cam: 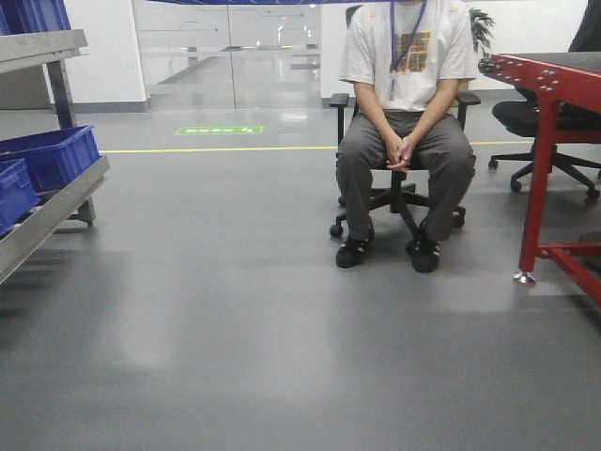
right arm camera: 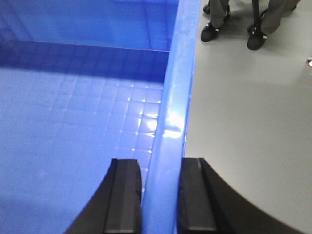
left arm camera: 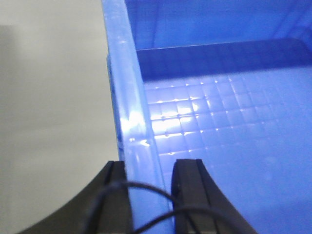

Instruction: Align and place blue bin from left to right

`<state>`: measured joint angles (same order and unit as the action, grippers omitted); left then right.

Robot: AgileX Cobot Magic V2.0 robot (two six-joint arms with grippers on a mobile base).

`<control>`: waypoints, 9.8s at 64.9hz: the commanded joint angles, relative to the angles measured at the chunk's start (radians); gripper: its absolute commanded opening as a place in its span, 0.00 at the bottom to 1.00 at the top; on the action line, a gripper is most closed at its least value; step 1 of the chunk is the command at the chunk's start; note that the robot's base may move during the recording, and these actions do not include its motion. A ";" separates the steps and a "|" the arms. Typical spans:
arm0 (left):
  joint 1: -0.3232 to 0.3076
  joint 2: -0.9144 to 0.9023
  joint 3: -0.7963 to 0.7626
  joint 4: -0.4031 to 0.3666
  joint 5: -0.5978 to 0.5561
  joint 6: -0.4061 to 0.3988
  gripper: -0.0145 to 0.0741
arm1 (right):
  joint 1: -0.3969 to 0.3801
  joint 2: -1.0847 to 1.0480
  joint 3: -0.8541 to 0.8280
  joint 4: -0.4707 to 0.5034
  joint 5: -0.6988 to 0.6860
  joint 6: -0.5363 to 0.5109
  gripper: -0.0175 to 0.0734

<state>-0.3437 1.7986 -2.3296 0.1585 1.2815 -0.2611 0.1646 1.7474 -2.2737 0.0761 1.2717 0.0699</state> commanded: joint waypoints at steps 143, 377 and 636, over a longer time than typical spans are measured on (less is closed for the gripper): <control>0.001 -0.018 -0.016 0.010 -0.084 0.017 0.04 | -0.002 -0.015 -0.018 -0.012 -0.087 -0.034 0.12; 0.001 0.001 -0.016 0.010 -0.284 0.017 0.04 | -0.002 -0.015 -0.018 -0.012 -0.094 -0.034 0.12; -0.001 0.183 -0.014 -0.103 -0.204 -0.013 0.21 | -0.055 0.208 -0.018 -0.012 -0.305 -0.116 0.13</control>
<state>-0.3302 2.0043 -2.3296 0.0928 1.1456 -0.2995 0.1082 1.9592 -2.2737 0.0359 1.0546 -0.0169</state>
